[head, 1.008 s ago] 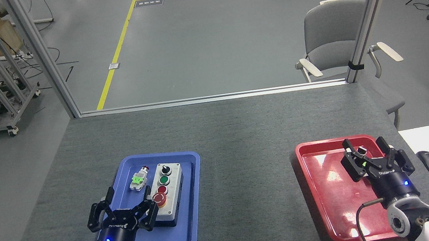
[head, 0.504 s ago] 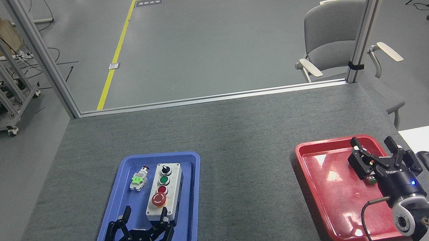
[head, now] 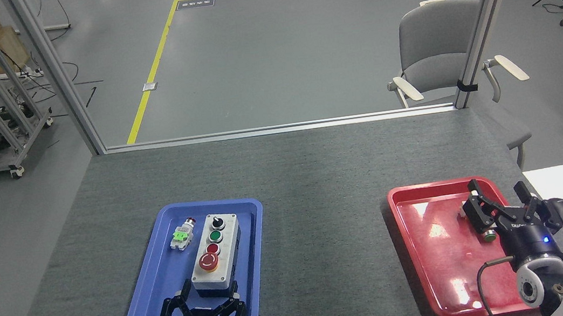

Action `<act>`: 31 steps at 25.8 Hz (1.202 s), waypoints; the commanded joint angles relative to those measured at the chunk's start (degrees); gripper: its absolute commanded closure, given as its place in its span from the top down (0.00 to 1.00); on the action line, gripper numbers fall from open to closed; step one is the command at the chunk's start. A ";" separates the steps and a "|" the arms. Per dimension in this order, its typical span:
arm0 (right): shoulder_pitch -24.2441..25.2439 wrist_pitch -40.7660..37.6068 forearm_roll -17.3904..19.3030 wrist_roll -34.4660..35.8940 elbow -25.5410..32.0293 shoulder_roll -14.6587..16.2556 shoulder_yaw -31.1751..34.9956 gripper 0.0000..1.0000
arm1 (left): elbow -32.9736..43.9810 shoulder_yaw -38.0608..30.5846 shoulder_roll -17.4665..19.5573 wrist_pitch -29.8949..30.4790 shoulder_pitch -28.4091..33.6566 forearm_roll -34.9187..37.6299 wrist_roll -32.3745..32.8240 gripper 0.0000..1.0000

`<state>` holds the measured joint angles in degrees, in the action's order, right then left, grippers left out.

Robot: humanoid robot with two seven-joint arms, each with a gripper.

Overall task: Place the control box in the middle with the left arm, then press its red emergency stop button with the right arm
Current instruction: 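Close the left gripper on the control box's near end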

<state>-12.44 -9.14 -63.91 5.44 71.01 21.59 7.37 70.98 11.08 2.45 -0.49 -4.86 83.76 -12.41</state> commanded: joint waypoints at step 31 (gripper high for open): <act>-0.04 0.00 -0.16 0.10 0.00 -0.23 0.02 1.00 | -24.40 0.09 -6.84 -6.37 -13.16 -3.25 -3.06 0.23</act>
<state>-12.48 -9.16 -63.98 5.54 71.02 21.47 7.43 46.75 11.09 -4.30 -8.70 -18.13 81.62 -15.83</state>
